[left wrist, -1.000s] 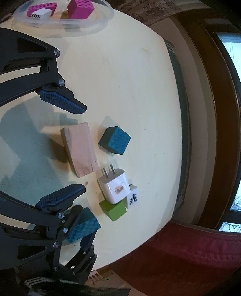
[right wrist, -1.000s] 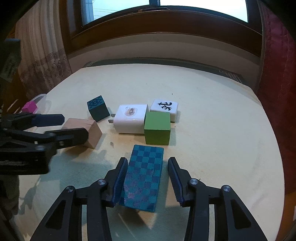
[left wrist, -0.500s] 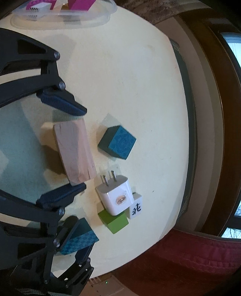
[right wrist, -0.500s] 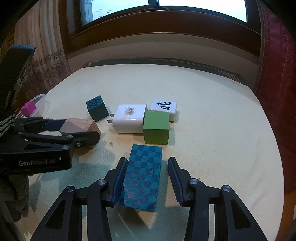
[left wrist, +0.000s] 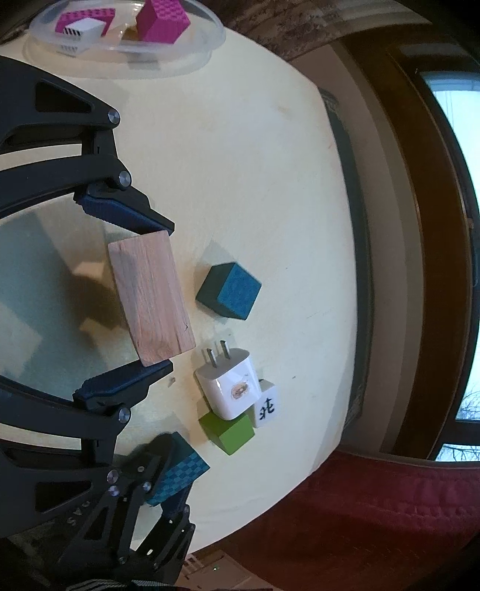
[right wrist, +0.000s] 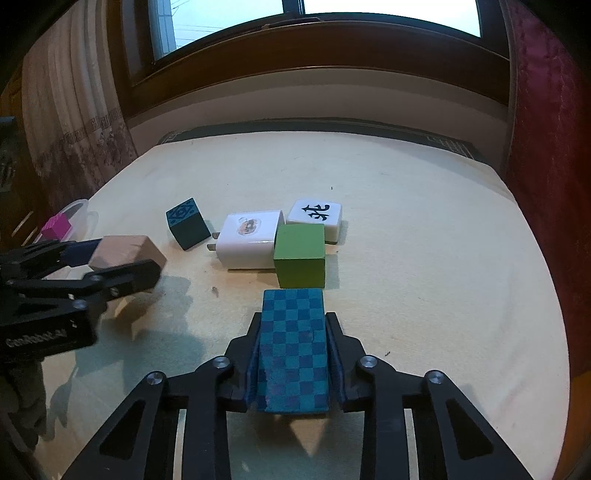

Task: Organize rigid objects
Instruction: 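Grasp the teal checkered brick with the right tool while the left tool grasps the light wood block, then carry the light wood block into the clear bowl and release with the left tool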

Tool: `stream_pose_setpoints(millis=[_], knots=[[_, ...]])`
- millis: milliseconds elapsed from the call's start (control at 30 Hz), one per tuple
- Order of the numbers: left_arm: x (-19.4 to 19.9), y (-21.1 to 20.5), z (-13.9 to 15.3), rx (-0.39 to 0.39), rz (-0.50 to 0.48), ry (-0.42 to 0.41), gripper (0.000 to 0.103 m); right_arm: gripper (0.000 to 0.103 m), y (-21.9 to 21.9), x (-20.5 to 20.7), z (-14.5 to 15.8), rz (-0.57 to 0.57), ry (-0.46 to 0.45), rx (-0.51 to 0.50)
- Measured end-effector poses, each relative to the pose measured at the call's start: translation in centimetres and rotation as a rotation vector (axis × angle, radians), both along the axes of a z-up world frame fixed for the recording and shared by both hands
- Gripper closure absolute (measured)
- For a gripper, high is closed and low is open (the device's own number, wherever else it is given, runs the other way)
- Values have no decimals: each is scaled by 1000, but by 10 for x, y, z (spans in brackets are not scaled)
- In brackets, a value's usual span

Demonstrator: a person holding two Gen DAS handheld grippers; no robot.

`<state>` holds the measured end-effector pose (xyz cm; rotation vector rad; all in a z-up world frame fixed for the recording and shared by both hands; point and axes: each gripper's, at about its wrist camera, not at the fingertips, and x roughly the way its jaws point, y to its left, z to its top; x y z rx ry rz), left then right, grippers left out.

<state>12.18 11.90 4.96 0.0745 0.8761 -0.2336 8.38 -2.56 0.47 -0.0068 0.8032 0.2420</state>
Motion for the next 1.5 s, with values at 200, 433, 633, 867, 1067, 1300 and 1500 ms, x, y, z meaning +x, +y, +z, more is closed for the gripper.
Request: stream_pose_setpoints(millis=[200,433,633,867,1067,1300,1500], knots=[[-13,13,9,-16,21,-28,35,71,-4,2,1,-4,11,46],[-20,28,17,-33,46,-48,35,72,-7,0,4,-15,1,85],[-23,39,21,-37,71,-59,35,72,-13,-1,6,-29,-6,123],[-28,50,28,-36,107,-80,35,72,-18,-2,7,-43,-8,162],[-30,69,32,-38,147,-97,35,72,-19,-2,7,-55,-11,171],[-32,106,38,-31,226,-121,35,72,-20,-4,6,-61,-18,172],[-37,143,43,-29,306,-140,35,72,-15,-6,7,-67,-24,153]])
